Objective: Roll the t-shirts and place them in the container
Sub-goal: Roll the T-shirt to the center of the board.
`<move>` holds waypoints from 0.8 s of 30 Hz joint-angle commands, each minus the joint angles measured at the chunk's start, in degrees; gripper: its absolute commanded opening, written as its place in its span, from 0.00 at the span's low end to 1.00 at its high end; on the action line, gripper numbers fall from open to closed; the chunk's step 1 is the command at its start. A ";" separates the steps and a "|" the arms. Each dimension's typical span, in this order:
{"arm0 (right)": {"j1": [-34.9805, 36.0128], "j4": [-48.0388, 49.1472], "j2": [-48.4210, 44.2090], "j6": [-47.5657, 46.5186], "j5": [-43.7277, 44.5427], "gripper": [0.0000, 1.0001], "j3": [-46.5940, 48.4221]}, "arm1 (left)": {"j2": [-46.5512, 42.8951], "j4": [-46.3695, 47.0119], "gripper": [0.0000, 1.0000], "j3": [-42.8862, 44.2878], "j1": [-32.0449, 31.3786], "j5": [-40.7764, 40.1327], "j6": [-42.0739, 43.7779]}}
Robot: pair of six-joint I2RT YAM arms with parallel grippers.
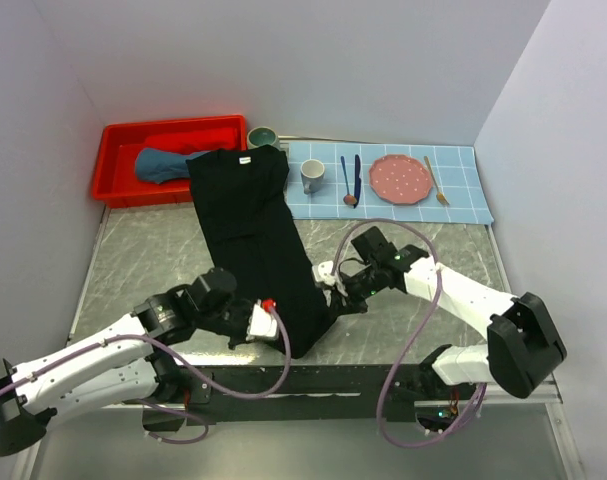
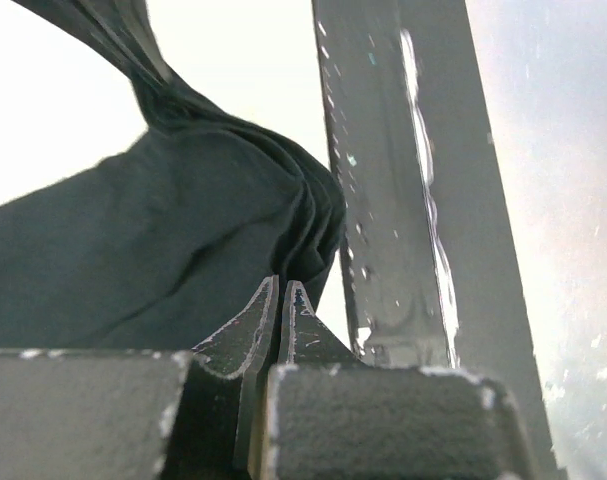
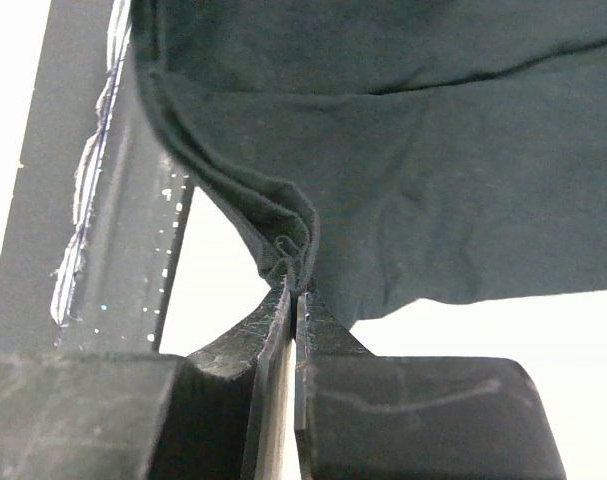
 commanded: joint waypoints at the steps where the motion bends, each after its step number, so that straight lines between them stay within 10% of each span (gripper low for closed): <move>1: -1.30 -7.44 2.55 -3.68 -2.54 0.06 6.48 | 0.97 -0.05 0.01 5.82 2.84 4.66 -5.40; 24: -2.97 -9.22 -1.22 -1.76 -3.77 0.06 1.76 | 4.04 10.23 0.01 -6.30 8.11 0.89 -69.62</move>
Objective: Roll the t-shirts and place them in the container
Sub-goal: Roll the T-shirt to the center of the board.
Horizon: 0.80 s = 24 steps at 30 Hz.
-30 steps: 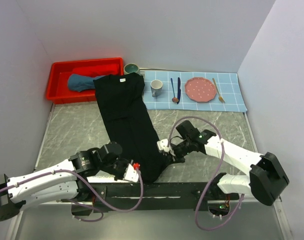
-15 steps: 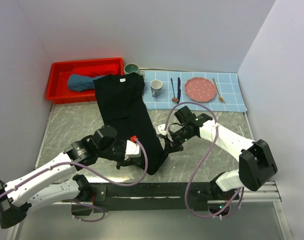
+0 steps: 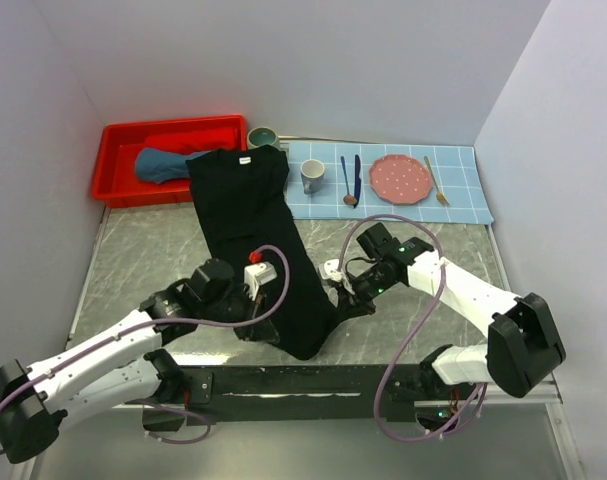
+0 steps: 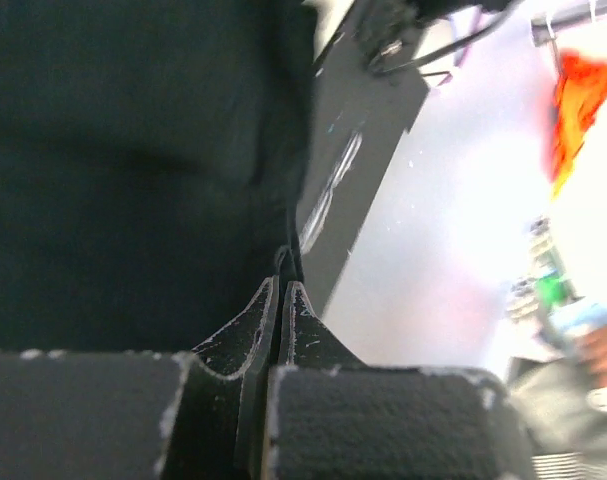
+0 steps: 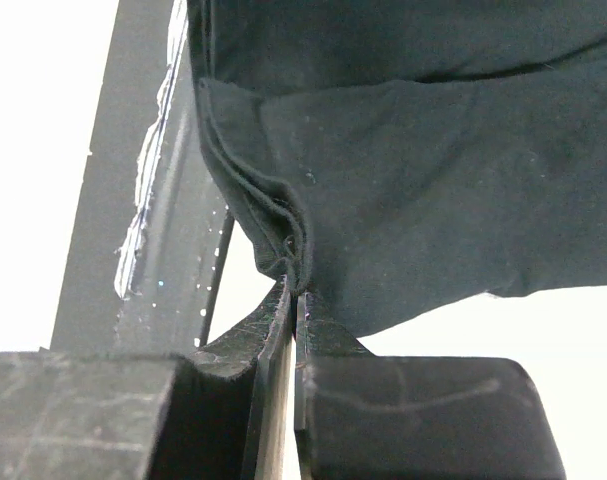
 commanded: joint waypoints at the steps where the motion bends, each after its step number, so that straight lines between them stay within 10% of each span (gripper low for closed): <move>1: -0.21 3.20 -1.40 4.41 -0.37 0.06 -1.73 | 0.90 -0.31 0.01 -4.05 0.40 -4.70 -18.61; 24: -0.92 7.51 17.41 18.65 0.07 0.04 10.75 | -3.49 -13.25 0.01 -3.71 12.87 -20.01 -27.68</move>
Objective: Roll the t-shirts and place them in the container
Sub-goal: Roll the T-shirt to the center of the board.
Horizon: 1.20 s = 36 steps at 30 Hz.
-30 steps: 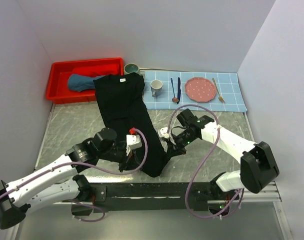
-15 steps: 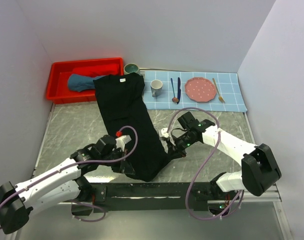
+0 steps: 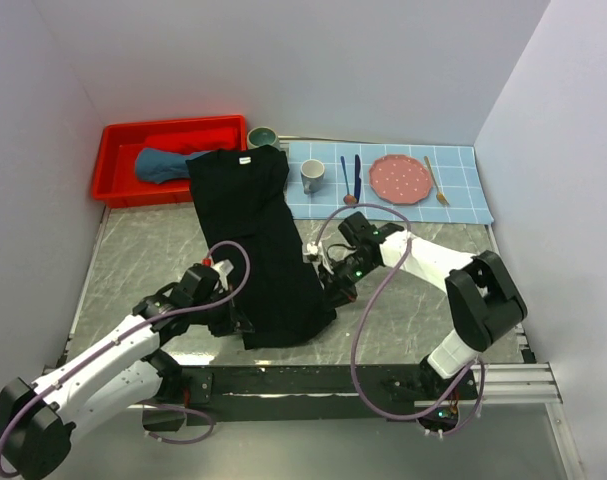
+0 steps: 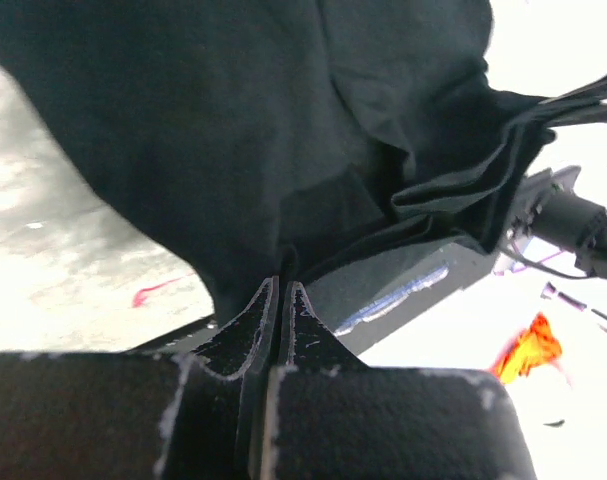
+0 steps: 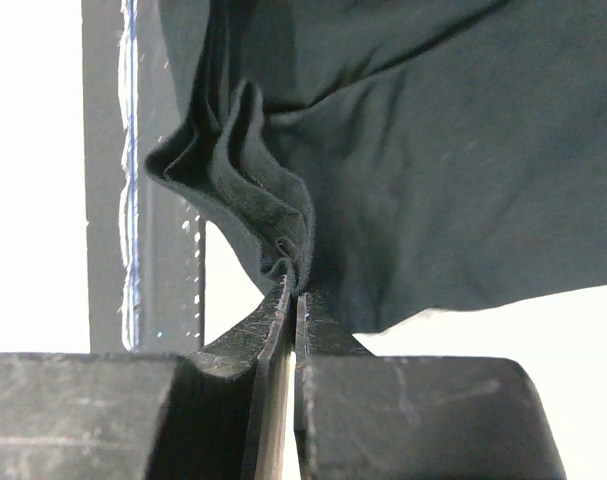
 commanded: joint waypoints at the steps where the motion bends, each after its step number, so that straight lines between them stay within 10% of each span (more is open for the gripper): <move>1: -0.98 1.35 1.61 3.66 -0.06 0.04 4.65 | -1.24 -1.28 0.01 2.87 1.95 -3.23 -0.42; 12: -0.98 2.15 8.46 5.69 1.17 0.04 11.68 | 0.78 6.02 0.01 0.85 12.93 1.60 1.43; 31: -0.19 2.76 16.37 12.90 6.36 0.10 16.70 | 7.20 -0.76 0.01 1.03 11.80 -9.46 -4.11; 36: -0.19 2.67 17.35 14.04 6.71 0.19 17.49 | 7.11 1.45 0.25 0.41 14.51 -9.21 -3.76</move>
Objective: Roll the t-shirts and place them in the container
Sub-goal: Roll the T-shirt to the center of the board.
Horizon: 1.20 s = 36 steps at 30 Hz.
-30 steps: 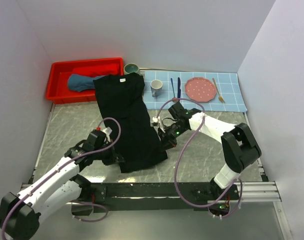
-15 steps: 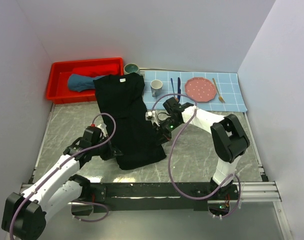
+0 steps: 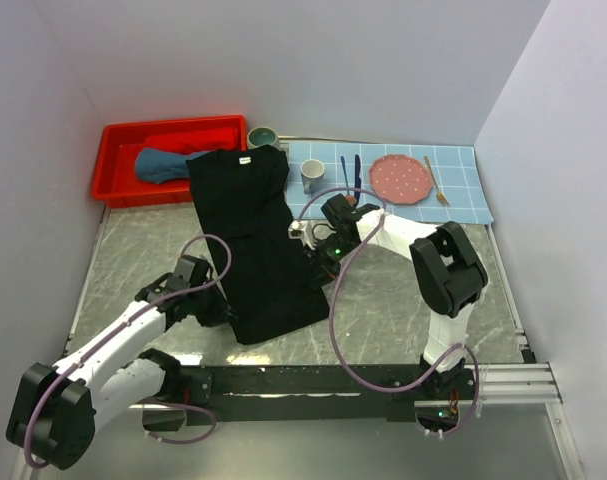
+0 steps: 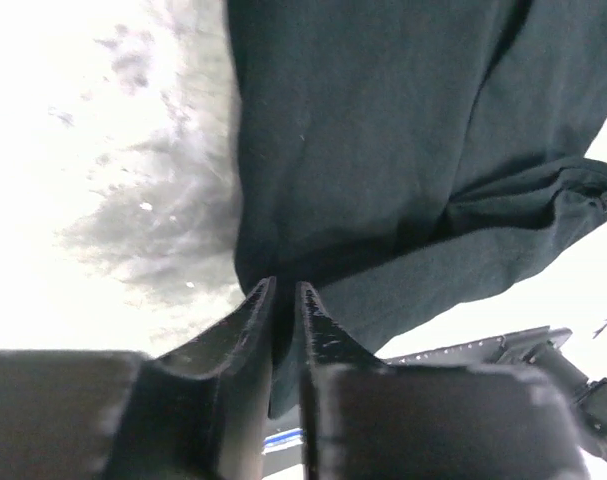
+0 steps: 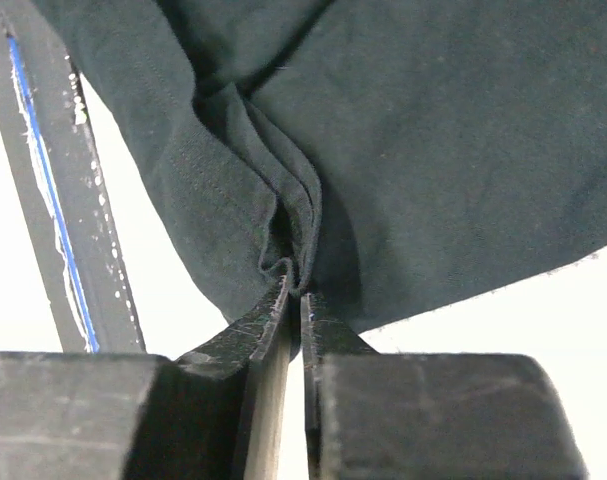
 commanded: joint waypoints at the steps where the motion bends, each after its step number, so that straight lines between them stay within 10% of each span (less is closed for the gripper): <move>1: 0.27 0.72 0.30 1.82 0.55 0.22 1.65 | -1.76 2.17 0.30 0.69 2.91 -1.69 -0.15; 5: -0.61 3.01 -2.69 4.71 0.55 0.32 -0.64 | -3.87 6.38 0.55 3.76 7.39 -1.33 6.15; 11: -6.06 8.91 -12.35 16.15 -0.41 0.54 -6.27 | -7.82 -4.05 0.68 10.63 12.67 -1.42 10.99; 20: -5.89 2.40 -12.63 16.93 -6.49 0.61 -11.80 | -8.63 -8.72 0.53 6.85 12.85 4.20 6.63; 36: -5.71 12.84 -9.56 22.83 -4.55 0.65 -14.80 | -1.34 -5.38 0.59 1.84 4.68 10.88 3.72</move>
